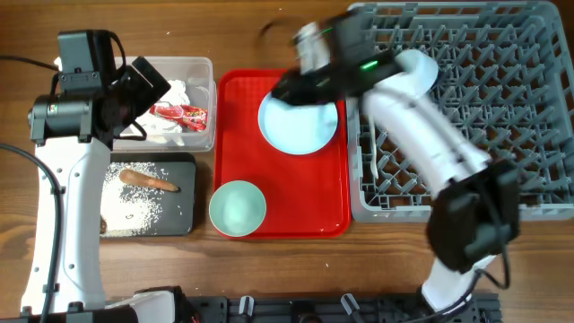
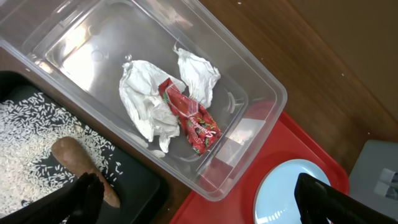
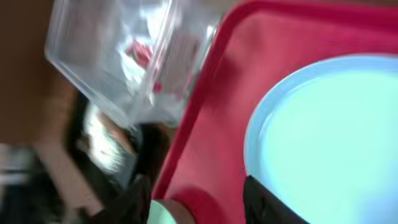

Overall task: Sort waste into correct bins and load items into the dishwasher rack
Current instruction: 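Grasp the light-blue plate with the right gripper and stand it in the rack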

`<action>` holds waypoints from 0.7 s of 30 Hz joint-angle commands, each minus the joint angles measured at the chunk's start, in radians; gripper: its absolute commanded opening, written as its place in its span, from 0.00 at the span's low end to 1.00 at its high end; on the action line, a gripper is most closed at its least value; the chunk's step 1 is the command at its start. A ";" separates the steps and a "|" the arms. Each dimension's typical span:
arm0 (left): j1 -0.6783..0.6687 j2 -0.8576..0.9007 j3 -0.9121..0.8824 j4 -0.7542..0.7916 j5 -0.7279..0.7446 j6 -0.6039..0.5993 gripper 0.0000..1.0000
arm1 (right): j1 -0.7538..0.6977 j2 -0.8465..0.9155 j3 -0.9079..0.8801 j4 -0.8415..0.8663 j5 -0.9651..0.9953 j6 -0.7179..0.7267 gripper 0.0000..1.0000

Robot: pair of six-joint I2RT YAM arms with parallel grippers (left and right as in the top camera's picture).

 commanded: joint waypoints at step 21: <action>0.005 -0.003 0.001 0.003 -0.016 0.005 1.00 | 0.336 0.235 0.021 -0.032 0.685 -0.060 0.04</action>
